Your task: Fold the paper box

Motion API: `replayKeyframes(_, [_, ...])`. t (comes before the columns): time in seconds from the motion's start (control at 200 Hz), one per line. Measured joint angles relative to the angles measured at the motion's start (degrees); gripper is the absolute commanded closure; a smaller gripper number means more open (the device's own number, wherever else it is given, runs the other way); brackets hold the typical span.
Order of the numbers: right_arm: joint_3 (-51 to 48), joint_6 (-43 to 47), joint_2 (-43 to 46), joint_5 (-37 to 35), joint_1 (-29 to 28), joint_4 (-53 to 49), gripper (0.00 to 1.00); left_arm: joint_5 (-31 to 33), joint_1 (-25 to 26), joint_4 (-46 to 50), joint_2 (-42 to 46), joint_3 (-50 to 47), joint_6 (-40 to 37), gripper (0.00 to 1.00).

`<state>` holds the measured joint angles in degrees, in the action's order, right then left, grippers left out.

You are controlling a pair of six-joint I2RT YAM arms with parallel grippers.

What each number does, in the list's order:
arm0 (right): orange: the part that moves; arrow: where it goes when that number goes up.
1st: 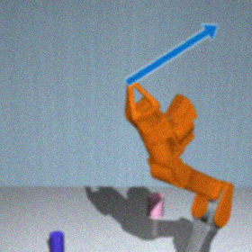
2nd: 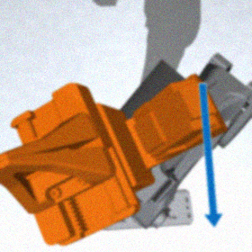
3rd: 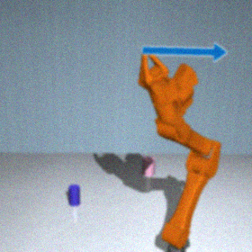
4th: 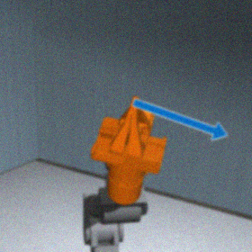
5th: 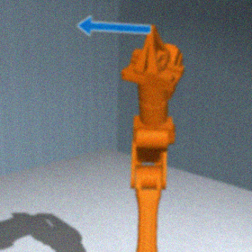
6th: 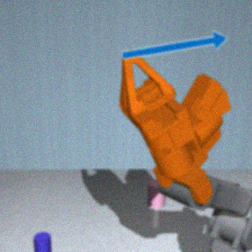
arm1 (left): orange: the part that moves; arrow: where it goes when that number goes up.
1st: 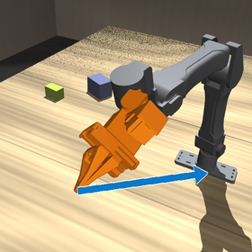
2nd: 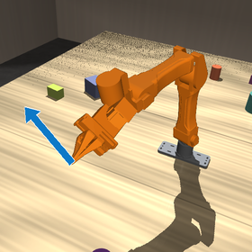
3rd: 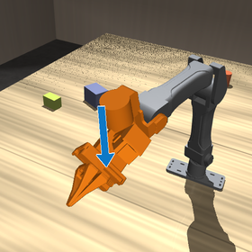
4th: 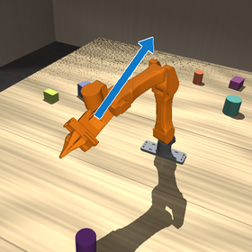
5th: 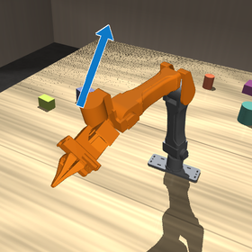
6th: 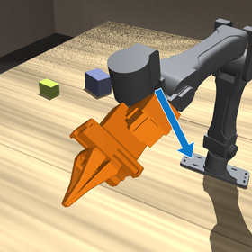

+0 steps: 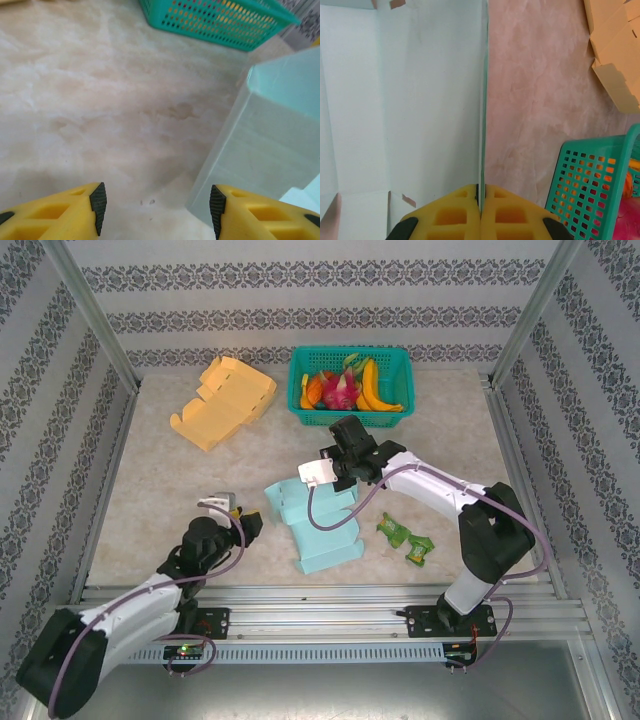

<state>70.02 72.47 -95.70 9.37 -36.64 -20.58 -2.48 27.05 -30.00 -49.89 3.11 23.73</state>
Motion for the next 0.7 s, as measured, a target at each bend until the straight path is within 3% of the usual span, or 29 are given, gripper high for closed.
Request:
replayKeyframes(0.175, [-1.2, 0.2, -0.2, -0.6, 0.0, 4.0, 1.0, -1.7, 0.1, -5.0, -6.5, 1.4, -1.4, 0.4])
replayKeyframes(0.704, [-17.2, 3.0, 0.0, -4.2, -1.1, 30.5, 1.0, -2.5, 0.4, -9.5, -10.1, 2.2, -2.6, 0.4])
